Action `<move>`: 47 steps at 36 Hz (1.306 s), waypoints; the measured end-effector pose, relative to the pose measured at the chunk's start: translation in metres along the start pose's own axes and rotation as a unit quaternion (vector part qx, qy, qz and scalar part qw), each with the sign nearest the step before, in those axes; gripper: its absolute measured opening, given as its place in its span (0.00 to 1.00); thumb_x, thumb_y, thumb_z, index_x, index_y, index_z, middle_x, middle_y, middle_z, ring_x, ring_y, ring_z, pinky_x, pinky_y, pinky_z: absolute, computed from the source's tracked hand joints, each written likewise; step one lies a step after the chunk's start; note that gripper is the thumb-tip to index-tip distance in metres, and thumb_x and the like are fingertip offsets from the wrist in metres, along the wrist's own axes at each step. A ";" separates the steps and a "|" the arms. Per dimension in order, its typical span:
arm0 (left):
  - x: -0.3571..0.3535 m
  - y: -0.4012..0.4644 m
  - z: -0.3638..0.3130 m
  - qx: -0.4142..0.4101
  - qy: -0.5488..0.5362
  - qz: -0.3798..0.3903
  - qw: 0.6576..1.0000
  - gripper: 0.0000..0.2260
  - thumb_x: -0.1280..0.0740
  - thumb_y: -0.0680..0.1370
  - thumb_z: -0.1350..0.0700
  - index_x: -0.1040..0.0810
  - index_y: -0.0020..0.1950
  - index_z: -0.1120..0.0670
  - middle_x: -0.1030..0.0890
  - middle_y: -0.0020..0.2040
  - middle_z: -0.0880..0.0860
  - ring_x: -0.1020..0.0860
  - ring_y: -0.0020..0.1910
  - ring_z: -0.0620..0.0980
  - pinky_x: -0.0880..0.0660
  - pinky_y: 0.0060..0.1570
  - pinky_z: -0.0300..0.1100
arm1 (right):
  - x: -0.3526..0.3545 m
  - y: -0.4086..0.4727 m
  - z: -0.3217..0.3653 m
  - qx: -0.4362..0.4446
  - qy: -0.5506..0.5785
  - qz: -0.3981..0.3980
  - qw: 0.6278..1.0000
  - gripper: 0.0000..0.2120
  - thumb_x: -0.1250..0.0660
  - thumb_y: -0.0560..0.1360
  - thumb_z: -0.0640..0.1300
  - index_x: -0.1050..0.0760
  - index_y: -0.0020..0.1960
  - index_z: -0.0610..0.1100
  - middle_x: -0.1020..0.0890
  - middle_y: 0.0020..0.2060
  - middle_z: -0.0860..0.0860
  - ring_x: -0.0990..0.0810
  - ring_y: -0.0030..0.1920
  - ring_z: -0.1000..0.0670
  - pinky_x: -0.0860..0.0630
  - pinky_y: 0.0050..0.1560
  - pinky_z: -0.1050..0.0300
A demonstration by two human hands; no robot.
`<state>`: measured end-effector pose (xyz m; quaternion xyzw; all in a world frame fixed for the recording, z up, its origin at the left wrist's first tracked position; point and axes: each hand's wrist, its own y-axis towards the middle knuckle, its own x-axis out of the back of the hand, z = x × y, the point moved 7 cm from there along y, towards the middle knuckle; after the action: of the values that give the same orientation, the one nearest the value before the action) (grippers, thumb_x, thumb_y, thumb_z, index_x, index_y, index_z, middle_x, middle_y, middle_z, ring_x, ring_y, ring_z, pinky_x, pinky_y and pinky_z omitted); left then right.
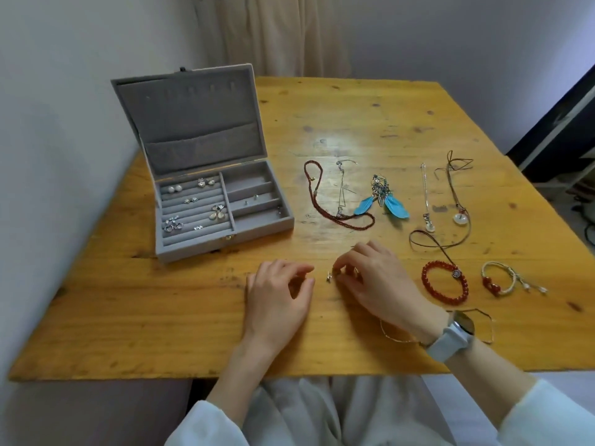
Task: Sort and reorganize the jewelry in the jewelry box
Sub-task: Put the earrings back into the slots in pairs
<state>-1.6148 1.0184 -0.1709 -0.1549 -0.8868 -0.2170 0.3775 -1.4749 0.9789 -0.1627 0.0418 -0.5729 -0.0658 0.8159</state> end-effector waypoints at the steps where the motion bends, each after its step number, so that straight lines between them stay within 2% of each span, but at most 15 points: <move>1: -0.001 0.000 -0.001 -0.001 0.008 0.006 1.000 0.07 0.31 0.73 0.53 0.20 0.51 0.47 0.24 0.46 0.40 0.33 0.49 0.38 0.43 0.48 0.37 | 0.000 0.000 0.000 0.004 -0.006 -0.011 1.000 0.08 0.38 0.76 0.47 0.23 0.54 0.49 0.24 0.48 0.53 0.31 0.51 0.51 0.39 0.50 0.61; 5: -0.009 0.003 -0.006 -0.010 0.031 0.027 0.999 0.07 0.30 0.72 0.50 0.19 0.49 0.46 0.23 0.46 0.42 0.32 0.49 0.41 0.45 0.46 0.37 | 0.001 -0.001 0.000 0.017 -0.015 -0.035 0.999 0.06 0.37 0.75 0.45 0.22 0.49 0.47 0.22 0.47 0.51 0.30 0.50 0.49 0.41 0.48 0.60; 9: -0.018 0.005 -0.014 -0.023 0.041 0.038 0.998 0.08 0.30 0.71 0.49 0.19 0.49 0.46 0.23 0.45 0.44 0.30 0.49 0.44 0.45 0.46 0.39 | 0.002 -0.004 -0.005 0.010 -0.003 -0.036 0.999 0.05 0.37 0.75 0.44 0.23 0.49 0.46 0.22 0.46 0.51 0.30 0.48 0.51 0.35 0.49 0.59; 12: -0.024 0.007 -0.018 -0.036 0.047 0.042 0.997 0.05 0.31 0.72 0.51 0.19 0.46 0.47 0.24 0.44 0.45 0.29 0.48 0.46 0.42 0.47 0.42 | 0.007 -0.005 -0.012 -0.018 0.069 -0.040 0.997 0.04 0.37 0.75 0.42 0.25 0.49 0.44 0.24 0.44 0.52 0.31 0.46 0.54 0.33 0.48 0.63; 16: -0.024 0.011 -0.021 -0.035 0.034 0.051 0.998 0.03 0.32 0.75 0.55 0.20 0.46 0.50 0.25 0.44 0.44 0.29 0.48 0.43 0.43 0.48 0.37 | 0.018 -0.005 -0.023 -0.085 0.205 -0.058 0.973 0.01 0.35 0.74 0.40 0.26 0.46 0.44 0.24 0.39 0.54 0.28 0.39 0.59 0.32 0.39 0.72; 18: -0.017 0.013 -0.017 -0.017 -0.018 0.043 0.999 0.03 0.33 0.75 0.57 0.21 0.46 0.51 0.24 0.42 0.42 0.26 0.46 0.43 0.37 0.47 0.37 | 0.023 -0.002 -0.027 -0.113 0.273 -0.078 0.952 0.02 0.35 0.73 0.38 0.26 0.43 0.44 0.22 0.37 0.52 0.27 0.35 0.62 0.31 0.36 0.71; 20: -0.005 0.014 -0.011 0.009 -0.078 0.025 0.997 0.04 0.33 0.75 0.59 0.21 0.47 0.51 0.23 0.40 0.39 0.24 0.42 0.38 0.30 0.45 0.31 | 0.028 0.002 -0.029 -0.137 0.338 -0.088 0.927 0.04 0.35 0.72 0.37 0.27 0.41 0.45 0.20 0.38 0.49 0.27 0.33 0.61 0.31 0.34 0.68; 23: 0.018 0.015 0.001 0.053 -0.138 -0.001 0.989 0.07 0.33 0.75 0.60 0.22 0.48 0.48 0.22 0.40 0.38 0.24 0.42 0.31 0.29 0.42 0.24 | 0.035 0.012 -0.028 -0.154 0.411 -0.107 0.892 0.05 0.34 0.71 0.36 0.27 0.40 0.44 0.19 0.41 0.44 0.25 0.36 0.55 0.29 0.35 0.66; 26: 0.041 0.016 0.018 0.091 -0.175 -0.033 0.980 0.08 0.32 0.75 0.59 0.22 0.47 0.45 0.19 0.42 0.42 0.22 0.44 0.34 0.27 0.45 0.27 | 0.038 0.023 -0.019 -0.152 0.449 -0.112 0.873 0.06 0.33 0.71 0.34 0.26 0.38 0.44 0.18 0.39 0.45 0.23 0.38 0.54 0.27 0.37 0.66; 29: 0.064 0.017 0.038 0.123 -0.186 -0.056 0.973 0.07 0.32 0.75 0.59 0.20 0.49 0.48 0.18 0.45 0.46 0.21 0.47 0.40 0.25 0.49 0.34 | 0.034 0.035 -0.002 -0.135 0.458 -0.100 0.873 0.05 0.33 0.71 0.34 0.26 0.39 0.43 0.18 0.38 0.47 0.21 0.37 0.57 0.27 0.36 0.69; 31: 0.078 0.018 0.051 0.135 -0.186 -0.066 0.971 0.08 0.32 0.74 0.60 0.19 0.50 0.49 0.17 0.46 0.47 0.20 0.48 0.41 0.25 0.50 0.34 | 0.029 0.044 0.009 -0.126 0.455 -0.094 0.876 0.03 0.33 0.70 0.35 0.25 0.40 0.41 0.17 0.39 0.45 0.20 0.40 0.52 0.26 0.38 0.65; 35: 0.108 0.022 0.075 0.150 -0.173 -0.081 0.970 0.08 0.31 0.74 0.61 0.19 0.48 0.49 0.17 0.45 0.48 0.20 0.47 0.43 0.25 0.49 0.35 | 0.020 0.058 0.033 -0.099 0.454 -0.085 0.881 0.04 0.32 0.70 0.35 0.25 0.40 0.43 0.18 0.39 0.43 0.21 0.39 0.51 0.27 0.38 0.63; 41: 0.143 0.040 0.109 0.174 -0.067 -0.058 0.981 0.04 0.30 0.72 0.61 0.20 0.45 0.53 0.19 0.42 0.48 0.21 0.43 0.44 0.29 0.41 0.28 | 0.012 0.072 0.063 -0.063 0.462 -0.057 0.883 0.08 0.34 0.72 0.35 0.22 0.43 0.46 0.20 0.36 0.52 0.25 0.33 0.62 0.30 0.35 0.71; 45: 0.148 0.051 0.126 0.190 -0.003 0.018 0.982 0.04 0.30 0.73 0.60 0.19 0.44 0.52 0.18 0.43 0.51 0.21 0.45 0.48 0.25 0.51 0.43 | 0.007 0.076 0.069 -0.069 0.462 -0.060 0.882 0.07 0.34 0.72 0.34 0.21 0.43 0.44 0.20 0.36 0.53 0.25 0.34 0.64 0.31 0.36 0.73; 47: 0.146 0.058 0.125 0.175 0.047 0.058 0.982 0.04 0.30 0.73 0.60 0.17 0.45 0.53 0.20 0.43 0.50 0.23 0.44 0.47 0.26 0.50 0.43 | 0.003 0.077 0.069 -0.078 0.464 -0.054 0.881 0.06 0.34 0.73 0.34 0.21 0.44 0.44 0.19 0.38 0.51 0.24 0.36 0.62 0.30 0.37 0.73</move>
<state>-1.7623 1.1469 -0.1260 -0.1273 -0.8816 -0.0430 0.4524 -1.5344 1.0546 -0.1253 0.0342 -0.1191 -0.1276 0.9841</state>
